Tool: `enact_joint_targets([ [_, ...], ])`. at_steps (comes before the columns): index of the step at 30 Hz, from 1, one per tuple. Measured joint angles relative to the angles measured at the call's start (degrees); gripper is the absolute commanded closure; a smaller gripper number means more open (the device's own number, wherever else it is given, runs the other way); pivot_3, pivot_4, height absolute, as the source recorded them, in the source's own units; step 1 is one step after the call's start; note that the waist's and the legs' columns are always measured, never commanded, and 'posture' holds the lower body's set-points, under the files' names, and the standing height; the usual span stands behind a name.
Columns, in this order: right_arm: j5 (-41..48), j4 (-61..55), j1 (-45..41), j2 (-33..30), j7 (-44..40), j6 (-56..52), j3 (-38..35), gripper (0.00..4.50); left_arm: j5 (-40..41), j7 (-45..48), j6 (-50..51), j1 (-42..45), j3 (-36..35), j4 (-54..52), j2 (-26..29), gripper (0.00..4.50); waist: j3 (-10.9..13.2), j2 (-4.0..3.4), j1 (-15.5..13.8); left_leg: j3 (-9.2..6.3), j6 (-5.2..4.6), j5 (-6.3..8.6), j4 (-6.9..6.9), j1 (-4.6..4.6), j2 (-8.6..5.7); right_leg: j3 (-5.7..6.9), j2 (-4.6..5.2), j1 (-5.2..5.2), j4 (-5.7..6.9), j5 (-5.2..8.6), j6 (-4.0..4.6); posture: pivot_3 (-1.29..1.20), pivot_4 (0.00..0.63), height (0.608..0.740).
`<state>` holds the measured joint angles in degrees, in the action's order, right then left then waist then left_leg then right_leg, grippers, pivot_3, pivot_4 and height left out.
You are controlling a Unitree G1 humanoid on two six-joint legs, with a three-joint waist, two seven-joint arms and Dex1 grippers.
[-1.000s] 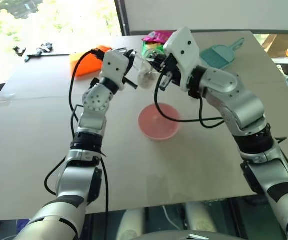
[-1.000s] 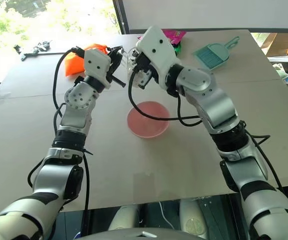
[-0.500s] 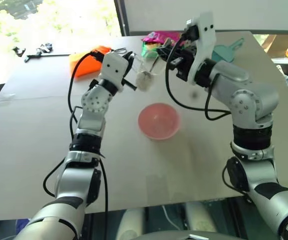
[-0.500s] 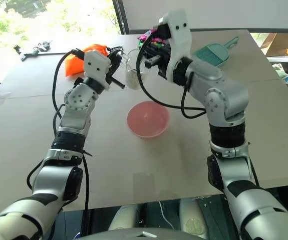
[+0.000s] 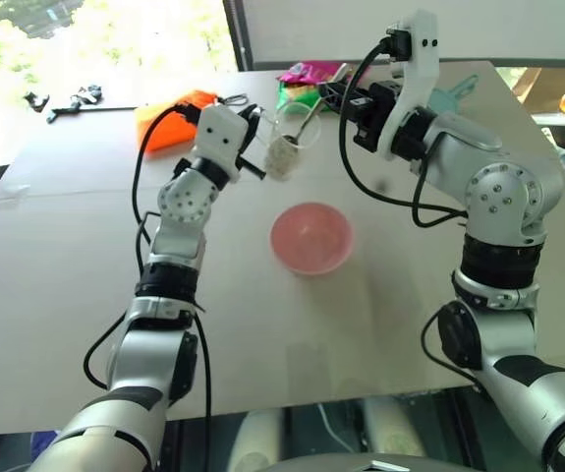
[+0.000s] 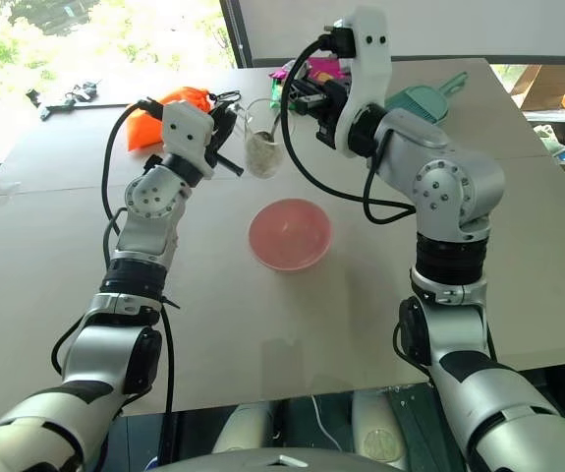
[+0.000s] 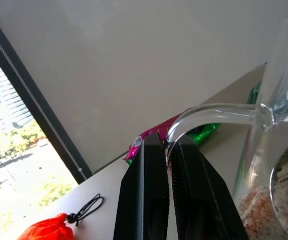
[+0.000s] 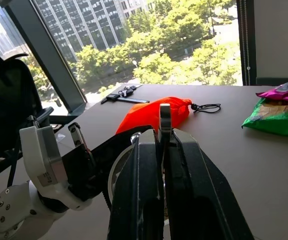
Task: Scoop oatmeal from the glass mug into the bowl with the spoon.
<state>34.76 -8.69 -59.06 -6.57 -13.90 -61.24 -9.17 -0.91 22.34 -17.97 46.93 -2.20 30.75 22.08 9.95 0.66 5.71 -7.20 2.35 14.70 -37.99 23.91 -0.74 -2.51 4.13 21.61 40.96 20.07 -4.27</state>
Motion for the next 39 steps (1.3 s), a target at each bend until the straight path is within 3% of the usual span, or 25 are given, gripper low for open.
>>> enact_joint_targets([
  [25,5.92,1.29,-1.03,0.35,5.92,-2.37,-4.56,4.5,2.2,-0.42,6.91,-4.27,-0.12,-5.82,-1.22,4.44,0.0,0.0,0.04,0.01,0.0,0.0,-0.02,0.0,0.01,-0.01,0.0,0.0,0.03,0.0,0.0,0.0,0.15,0.74],
  [39,16.95,6.96,-4.7,5.25,18.42,-11.41,-17.6,4.5,2.92,-1.41,9.37,-5.5,-0.97,-7.87,-1.33,4.44,-0.01,-0.01,0.07,0.02,0.0,0.0,-0.01,0.0,0.01,-0.02,0.0,-0.01,0.05,0.0,0.0,0.0,0.15,0.74],
])
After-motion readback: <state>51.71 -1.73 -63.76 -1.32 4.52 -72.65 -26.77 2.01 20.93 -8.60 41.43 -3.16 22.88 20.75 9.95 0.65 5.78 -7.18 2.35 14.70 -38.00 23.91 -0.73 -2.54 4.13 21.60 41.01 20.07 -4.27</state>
